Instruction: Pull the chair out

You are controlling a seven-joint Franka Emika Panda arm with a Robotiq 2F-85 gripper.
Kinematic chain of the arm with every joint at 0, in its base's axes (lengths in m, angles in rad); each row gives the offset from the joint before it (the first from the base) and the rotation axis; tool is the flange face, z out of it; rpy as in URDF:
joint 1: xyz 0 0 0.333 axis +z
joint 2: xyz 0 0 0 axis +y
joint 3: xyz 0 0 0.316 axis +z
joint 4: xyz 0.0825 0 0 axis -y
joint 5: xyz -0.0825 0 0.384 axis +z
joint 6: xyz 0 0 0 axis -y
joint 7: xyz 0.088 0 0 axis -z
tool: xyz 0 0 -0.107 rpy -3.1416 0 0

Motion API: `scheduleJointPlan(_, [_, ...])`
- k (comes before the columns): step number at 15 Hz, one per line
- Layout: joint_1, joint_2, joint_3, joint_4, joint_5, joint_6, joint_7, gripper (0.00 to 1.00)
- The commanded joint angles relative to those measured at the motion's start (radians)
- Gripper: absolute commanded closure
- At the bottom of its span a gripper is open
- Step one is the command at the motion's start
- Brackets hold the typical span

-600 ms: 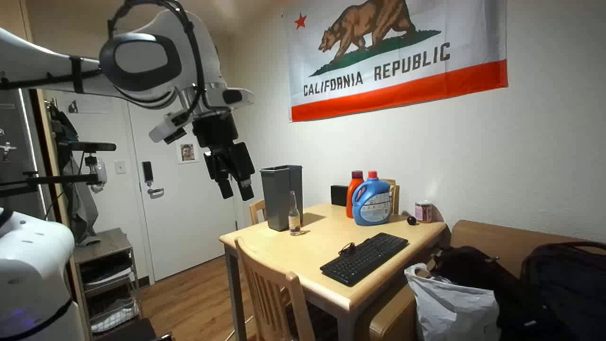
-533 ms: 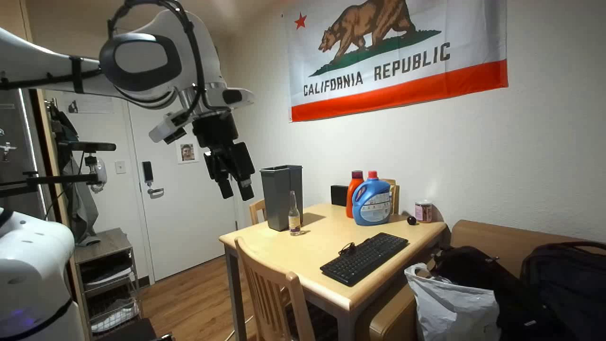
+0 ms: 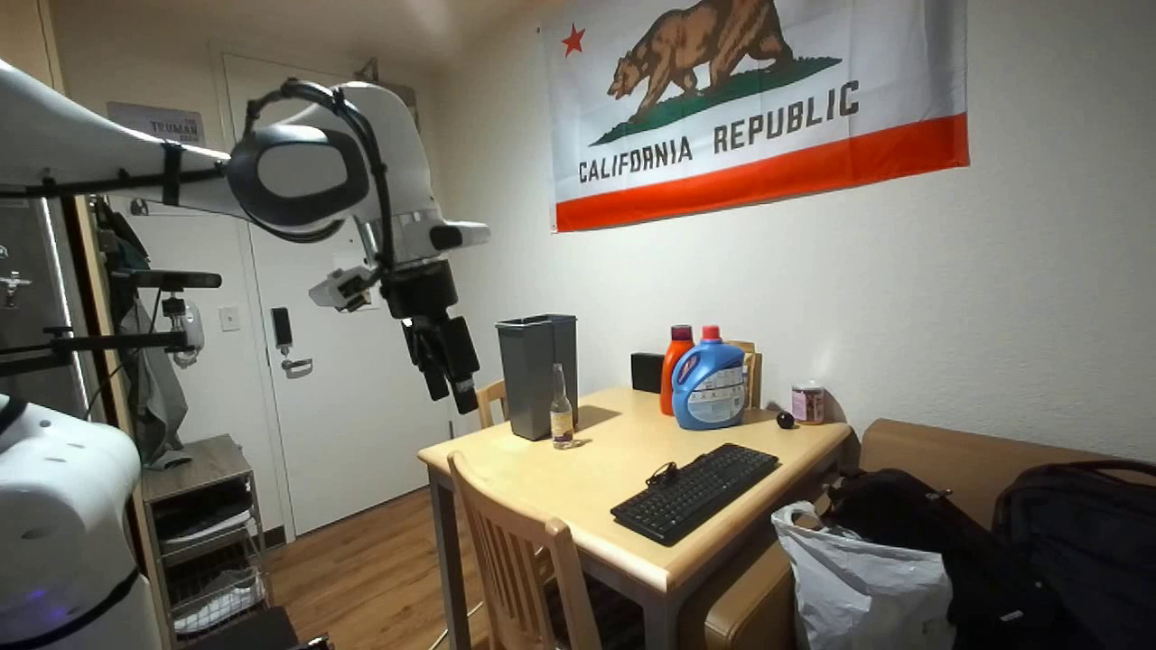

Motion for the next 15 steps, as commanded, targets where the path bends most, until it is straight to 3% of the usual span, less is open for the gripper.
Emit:
scheduleJointPlan(1, [0.007, 0.048, 0.049, -0.078, 0.092, 0.116, 0.137, 0.0])
scheduleJointPlan(6, [-0.022, 0.132, 0.11, -0.137, 0.18, 0.3, 0.344, 0.0])
scheduleJointPlan(15, [-0.047, 0.157, 0.178, -0.171, 0.191, 0.469, 0.48, 0.0])
